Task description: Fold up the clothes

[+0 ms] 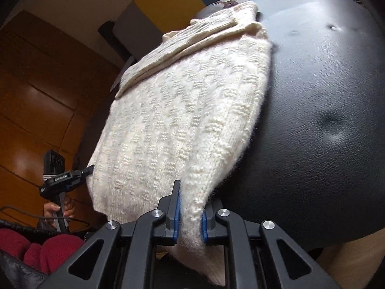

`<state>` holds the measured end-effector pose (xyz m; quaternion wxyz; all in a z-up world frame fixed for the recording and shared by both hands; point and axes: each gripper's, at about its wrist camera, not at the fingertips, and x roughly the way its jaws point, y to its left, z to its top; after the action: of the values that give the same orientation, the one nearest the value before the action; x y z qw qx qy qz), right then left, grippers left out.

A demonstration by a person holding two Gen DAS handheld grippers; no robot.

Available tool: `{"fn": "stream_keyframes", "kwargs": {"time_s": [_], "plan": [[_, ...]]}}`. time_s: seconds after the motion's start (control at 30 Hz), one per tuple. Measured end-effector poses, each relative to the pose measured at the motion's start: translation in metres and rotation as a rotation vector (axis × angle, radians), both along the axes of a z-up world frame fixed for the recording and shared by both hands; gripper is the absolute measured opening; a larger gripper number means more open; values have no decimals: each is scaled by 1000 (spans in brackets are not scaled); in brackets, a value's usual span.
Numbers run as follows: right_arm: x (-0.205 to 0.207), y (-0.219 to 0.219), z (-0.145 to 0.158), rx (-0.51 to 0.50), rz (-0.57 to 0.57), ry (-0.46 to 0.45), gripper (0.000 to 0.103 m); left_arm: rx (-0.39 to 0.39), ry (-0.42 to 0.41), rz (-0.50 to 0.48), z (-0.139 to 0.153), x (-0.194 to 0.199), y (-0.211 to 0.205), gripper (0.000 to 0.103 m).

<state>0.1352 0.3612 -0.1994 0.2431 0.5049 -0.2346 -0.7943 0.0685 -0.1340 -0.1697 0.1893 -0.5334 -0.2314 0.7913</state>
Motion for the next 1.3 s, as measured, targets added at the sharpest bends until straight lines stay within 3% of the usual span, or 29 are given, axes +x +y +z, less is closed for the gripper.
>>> {"fn": "stream_keyframes", "kwargs": {"time_s": [0.1,0.23,0.53,0.77,0.9,1.0,1.07,1.13,1.17,1.23,1.3], "plan": [[5,-6,-6,-32,33,-2,12,41,-6,-52,-1,2,-4,9],[7,6,-6,-121,-11,-2,12,81,-2,-85,-2,14,-20,9],[-17,26,19,-377,-29,51,12,403,102,-107,29,15,-59,9],[-84,27,39,-447,-62,107,12,601,159,-93,54,-39,-46,9],[-142,33,47,-428,-119,129,12,674,221,-84,72,-97,-35,9],[-195,52,40,-414,-225,105,12,711,245,-55,79,-148,-24,9],[-230,62,22,-371,-301,37,13,705,216,-1,73,-188,-18,9],[-257,70,-7,-312,-366,-85,15,671,127,98,50,-230,-15,9],[-265,72,-21,-327,-369,-118,8,643,73,152,36,-251,-12,9],[-265,77,-24,-342,-362,-90,8,576,-59,249,-3,-286,-11,9],[-260,75,-20,-308,-334,-73,9,549,-154,277,-36,-300,-6,9]]}}
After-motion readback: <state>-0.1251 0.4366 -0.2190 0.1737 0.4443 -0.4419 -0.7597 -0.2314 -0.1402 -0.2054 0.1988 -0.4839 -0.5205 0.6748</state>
